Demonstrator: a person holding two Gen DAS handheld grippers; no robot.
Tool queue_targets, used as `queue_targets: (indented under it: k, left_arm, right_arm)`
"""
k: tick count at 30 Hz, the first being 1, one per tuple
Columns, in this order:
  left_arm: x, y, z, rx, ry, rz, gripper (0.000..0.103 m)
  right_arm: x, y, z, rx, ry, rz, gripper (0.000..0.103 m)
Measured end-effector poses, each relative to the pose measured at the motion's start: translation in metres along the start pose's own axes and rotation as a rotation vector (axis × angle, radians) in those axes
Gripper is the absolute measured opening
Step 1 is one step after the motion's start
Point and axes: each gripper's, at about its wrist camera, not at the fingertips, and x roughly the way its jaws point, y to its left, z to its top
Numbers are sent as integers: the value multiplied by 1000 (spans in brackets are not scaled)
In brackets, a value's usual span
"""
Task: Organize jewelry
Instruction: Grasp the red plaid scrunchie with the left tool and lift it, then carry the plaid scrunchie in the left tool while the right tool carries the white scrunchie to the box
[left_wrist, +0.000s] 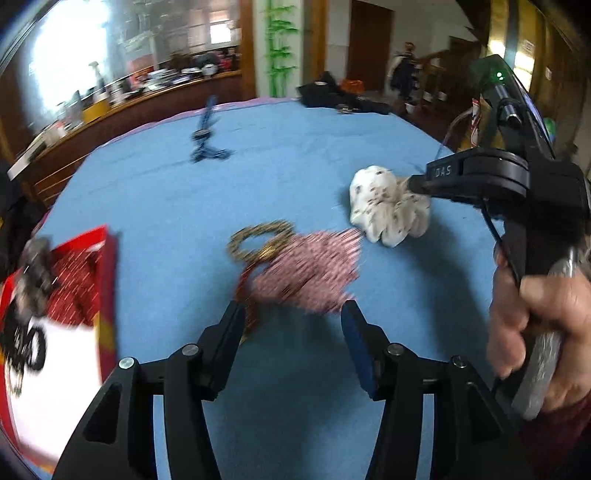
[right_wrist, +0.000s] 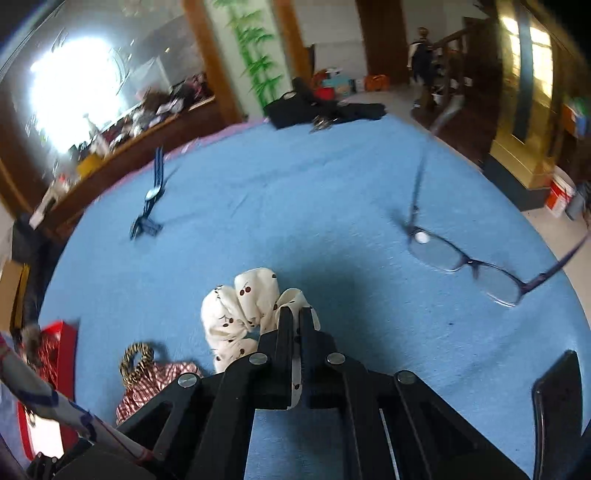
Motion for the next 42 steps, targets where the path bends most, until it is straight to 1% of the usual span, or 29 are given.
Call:
queue_targets:
  k: [3,8,13,15,16,17,19,22,26,28,32,36,39,42]
  left_arm:
    - [13,-10,12,26,10,-24,53]
    - [42,-16,22,42,58,7,53]
    - [64,-16,17,46,96,17,51]
    - [65,-15,16,45,77,14,49]
    - [65,-15,16,40,71,17,44]
    - [66,-15,15,41,65,22,32]
    - [65,-15,13,57,41,55,19]
    - [63,-14,10,66,27,66,14]
    - [52,-14,11,67,-15,69,13]
    - [45,-15,11,72,-50,81,13]
    - [33,-16,13,80,-112,120,13]
    - [23,-11,17,65,-168,155,13]
    - [18,-6,20,50,-191,162,13]
    - [15,-4,21,46,-208,173,13]
  right_arm:
    - [-1,-4,4,24,1,4,3]
    - [-3,-7,7,44,0,10,3]
    - [-5,-3,6,33,-3,13,3]
    - [-6,-2,5,29,-5,13,3]
    - [-6,-2,5,29,-6,13,3]
    - [-6,-1,4,27,-6,14,3]
    - [-6,1,3,17,-5,12,3]
    - [-5,2,2,10,-2,14,3]
    - [-8,5,0,-1,-14,16,3]
    - [-11,8,-1,-6,-28,18,3]
    - [-21,12,-3,-11,-58,48,3]
    - [-35,19,-6,-40,-108,72,4]
    - [-43,24,-7,-60,-144,79,4]
    - [-46,27,-8,-70,-159,87,4]
